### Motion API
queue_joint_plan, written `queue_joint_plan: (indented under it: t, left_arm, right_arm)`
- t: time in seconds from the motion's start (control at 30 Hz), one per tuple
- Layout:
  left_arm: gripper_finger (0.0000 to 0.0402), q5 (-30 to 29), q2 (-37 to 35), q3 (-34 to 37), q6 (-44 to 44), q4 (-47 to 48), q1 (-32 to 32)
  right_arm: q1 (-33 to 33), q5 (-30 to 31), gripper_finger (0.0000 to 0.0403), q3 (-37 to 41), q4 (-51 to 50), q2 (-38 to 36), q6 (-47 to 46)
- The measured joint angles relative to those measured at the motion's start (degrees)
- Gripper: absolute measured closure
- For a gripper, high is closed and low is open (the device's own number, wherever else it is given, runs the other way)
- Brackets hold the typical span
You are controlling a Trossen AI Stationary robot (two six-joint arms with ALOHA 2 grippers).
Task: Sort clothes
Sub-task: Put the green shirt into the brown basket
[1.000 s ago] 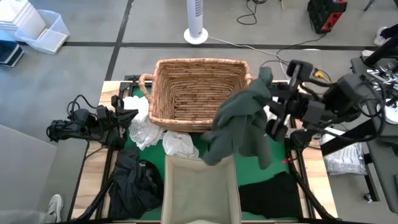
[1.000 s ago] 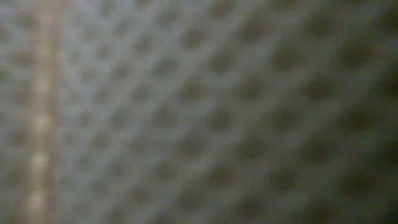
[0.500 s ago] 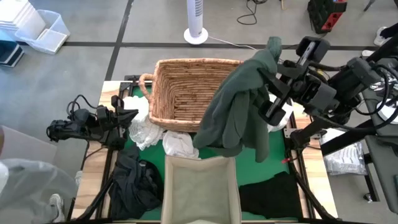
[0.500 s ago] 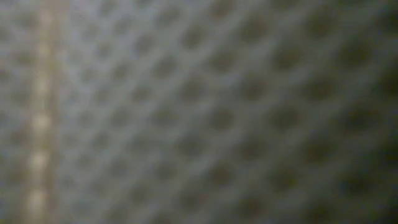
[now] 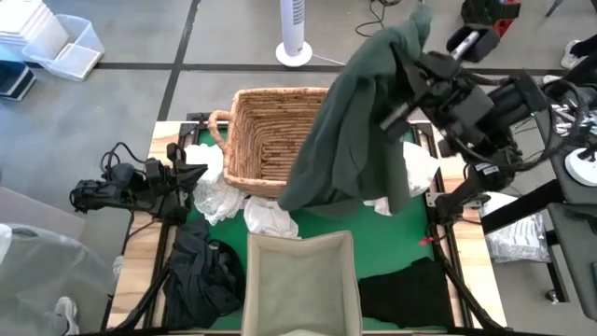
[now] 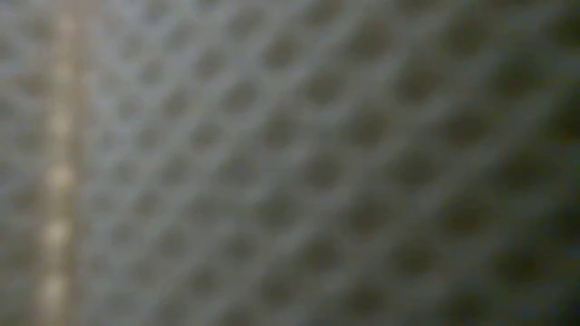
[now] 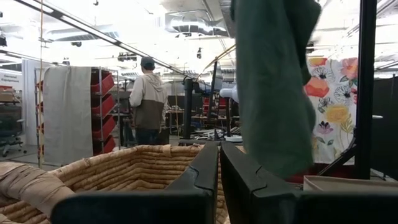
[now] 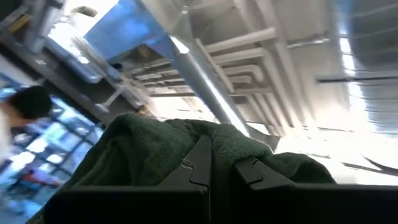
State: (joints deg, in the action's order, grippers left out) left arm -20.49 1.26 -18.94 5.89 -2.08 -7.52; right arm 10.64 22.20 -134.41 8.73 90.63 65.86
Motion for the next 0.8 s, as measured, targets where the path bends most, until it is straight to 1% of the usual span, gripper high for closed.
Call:
queue_joint_plan:
  t: [0.23,0.37,0.47,0.6,0.8]
  left_arm:
    - [0.0401,0.00,0.00,0.00,1.12,-0.03,0.00]
    - [0.0401,0.00,0.00,0.00,1.14,-0.02,0.00]
    - [0.0401,0.00,0.00,0.00,1.12,-0.01,0.01]
    - [0.0401,0.00,0.00,0.00,1.14,0.01,-0.01]
    - [0.0401,0.00,0.00,0.00,1.14,-0.01,0.01]
  right_arm:
    - [-8.02,-0.33,0.0394,-0.02,7.40,2.29,-3.68]
    - [-12.26,-0.33,0.0394,-0.09,9.62,3.36,-4.42]
    - [-15.50,-0.31,0.0394,-0.11,9.81,4.38,-5.77]
    - [-19.43,-0.26,0.0394,-0.11,9.58,6.14,-9.88]
    - [-23.59,-0.20,0.0394,-0.11,9.56,8.94,-13.92]
